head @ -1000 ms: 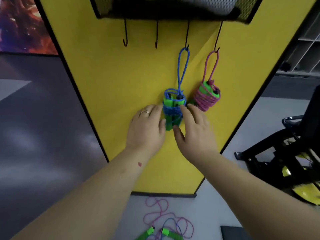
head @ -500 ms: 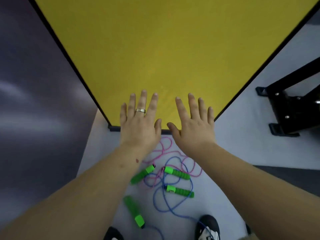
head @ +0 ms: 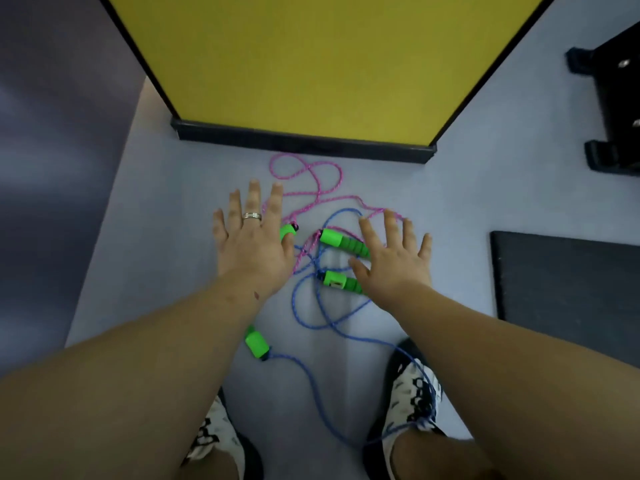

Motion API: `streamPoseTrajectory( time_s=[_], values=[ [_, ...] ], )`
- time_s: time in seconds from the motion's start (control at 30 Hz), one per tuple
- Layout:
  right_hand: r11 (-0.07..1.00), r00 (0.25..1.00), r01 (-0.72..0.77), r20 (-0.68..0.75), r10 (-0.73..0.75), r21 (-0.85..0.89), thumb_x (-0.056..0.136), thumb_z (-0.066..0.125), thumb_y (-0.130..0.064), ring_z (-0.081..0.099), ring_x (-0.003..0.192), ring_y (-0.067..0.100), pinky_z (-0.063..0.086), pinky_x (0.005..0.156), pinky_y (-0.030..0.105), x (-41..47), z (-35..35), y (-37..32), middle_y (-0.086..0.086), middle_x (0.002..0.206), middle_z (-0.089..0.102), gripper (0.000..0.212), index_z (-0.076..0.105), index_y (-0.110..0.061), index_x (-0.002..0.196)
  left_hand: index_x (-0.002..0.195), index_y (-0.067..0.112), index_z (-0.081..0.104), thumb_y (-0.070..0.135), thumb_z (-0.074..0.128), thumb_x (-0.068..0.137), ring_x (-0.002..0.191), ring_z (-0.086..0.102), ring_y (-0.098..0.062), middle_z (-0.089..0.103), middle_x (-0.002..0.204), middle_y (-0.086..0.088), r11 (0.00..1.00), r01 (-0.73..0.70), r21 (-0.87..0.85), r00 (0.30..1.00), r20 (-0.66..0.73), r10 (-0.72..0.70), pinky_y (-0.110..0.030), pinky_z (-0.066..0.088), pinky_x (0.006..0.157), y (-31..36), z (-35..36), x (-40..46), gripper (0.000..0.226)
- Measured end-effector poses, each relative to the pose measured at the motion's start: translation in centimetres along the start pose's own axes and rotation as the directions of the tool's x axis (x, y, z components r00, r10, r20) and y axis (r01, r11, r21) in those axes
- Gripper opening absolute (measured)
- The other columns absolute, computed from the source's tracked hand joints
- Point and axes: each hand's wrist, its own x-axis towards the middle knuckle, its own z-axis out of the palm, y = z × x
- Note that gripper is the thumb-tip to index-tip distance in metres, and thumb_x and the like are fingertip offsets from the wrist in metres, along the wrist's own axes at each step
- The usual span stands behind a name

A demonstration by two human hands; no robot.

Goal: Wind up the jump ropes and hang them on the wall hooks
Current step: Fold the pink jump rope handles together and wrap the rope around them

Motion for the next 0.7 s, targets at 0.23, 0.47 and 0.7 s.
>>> streamPoseTrajectory(
  time_s=[0.23, 0.47, 0.7],
  values=[
    [0.981, 0.962, 0.185, 0.216, -0.17, -0.05, 0.099, 0.031, -0.06, -0.002, 0.154, 0.036, 0.003, 0.121, 0.06, 4.0, 4.6, -0.4, 0.005, 0.168, -0.005, 0.059, 0.019, -0.043, 0.155, 0.159, 0.033, -0.01, 0.045, 0.046, 0.097, 0.155, 0.002, -0.037, 0.002, 0.17, -0.007, 0.997, -0.069, 0.036, 0.996, 0.055, 0.067, -0.06, 0.006, 0.123, -0.6, 3.9, -0.7, 0.084],
    [0.963, 0.869, 0.218, 0.481, -0.117, -0.159, 0.094, 0.052, -0.04, 0.033, 0.138, 0.035, 0.038, 0.107, 0.052, 9.5, 6.2, -1.5, 0.009, 0.157, 0.023, 0.054, 0.041, -0.031, 0.147, 0.159, 0.033, -0.012, 0.044, 0.044, 0.098, 0.155, 0.003, -0.037, 0.001, 0.17, -0.006, 0.995, -0.084, 0.049, 0.994, 0.07, 0.081, -0.061, 0.007, 0.122, -1.5, 5.3, -0.2, 0.083],
    [0.996, 0.908, 0.058, 0.419, -0.022, -0.073, 0.089, 0.056, -0.015, 0.054, 0.11, 0.033, 0.048, 0.075, 0.041, 8.7, 5.8, -1.1, 0.008, 0.126, 0.045, 0.042, 0.057, -0.025, 0.13, 0.158, 0.033, -0.012, 0.044, 0.042, 0.099, 0.156, 0.001, -0.034, -0.001, 0.17, -0.003, 0.994, -0.099, 0.047, 0.991, 0.097, 0.094, -0.058, 0.008, 0.123, -0.8, 5.4, -0.1, 0.082]
  ],
)
